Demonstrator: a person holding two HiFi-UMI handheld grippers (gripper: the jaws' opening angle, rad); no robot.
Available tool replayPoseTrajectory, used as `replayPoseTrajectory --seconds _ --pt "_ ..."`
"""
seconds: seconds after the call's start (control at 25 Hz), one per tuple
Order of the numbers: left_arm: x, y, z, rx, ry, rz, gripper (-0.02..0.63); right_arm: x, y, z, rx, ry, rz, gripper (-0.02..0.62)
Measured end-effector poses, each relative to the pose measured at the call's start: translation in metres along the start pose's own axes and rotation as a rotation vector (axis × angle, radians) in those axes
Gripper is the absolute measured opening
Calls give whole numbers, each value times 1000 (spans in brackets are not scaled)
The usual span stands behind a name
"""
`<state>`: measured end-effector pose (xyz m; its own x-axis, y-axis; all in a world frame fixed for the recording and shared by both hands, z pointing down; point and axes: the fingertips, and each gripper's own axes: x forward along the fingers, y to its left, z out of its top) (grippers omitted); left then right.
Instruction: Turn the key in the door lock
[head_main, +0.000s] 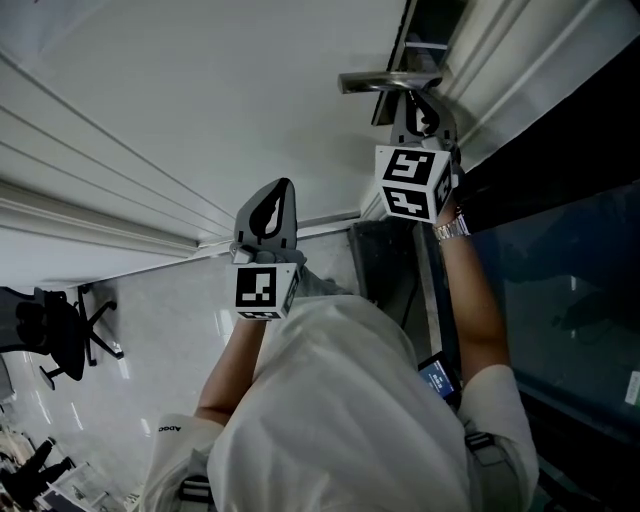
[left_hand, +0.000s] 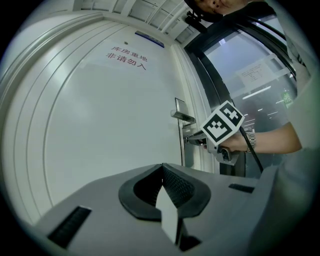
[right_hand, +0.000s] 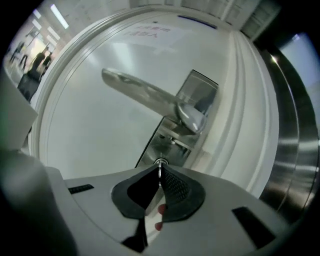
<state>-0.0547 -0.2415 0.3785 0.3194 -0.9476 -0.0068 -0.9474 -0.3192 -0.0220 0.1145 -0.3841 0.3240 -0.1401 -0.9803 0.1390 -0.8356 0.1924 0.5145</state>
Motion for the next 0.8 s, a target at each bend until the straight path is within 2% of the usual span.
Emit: replayPoseTrajectory --seconds 0.16,0.44,0.64,0.8 --pt "-3 4 0 0 4 11 9 0 -4 -1 345 -4 84 11" --pt "-6 8 -8 -4 35 26 9 2 -7 -4 717 -15 170 11" --pt "-7 5 -4 6 10 23 10 3 -9 -9 1089 -14 259 11" --pt "-12 9 -5 9 12 38 9 4 -8 -10 1202 -11 297 12"
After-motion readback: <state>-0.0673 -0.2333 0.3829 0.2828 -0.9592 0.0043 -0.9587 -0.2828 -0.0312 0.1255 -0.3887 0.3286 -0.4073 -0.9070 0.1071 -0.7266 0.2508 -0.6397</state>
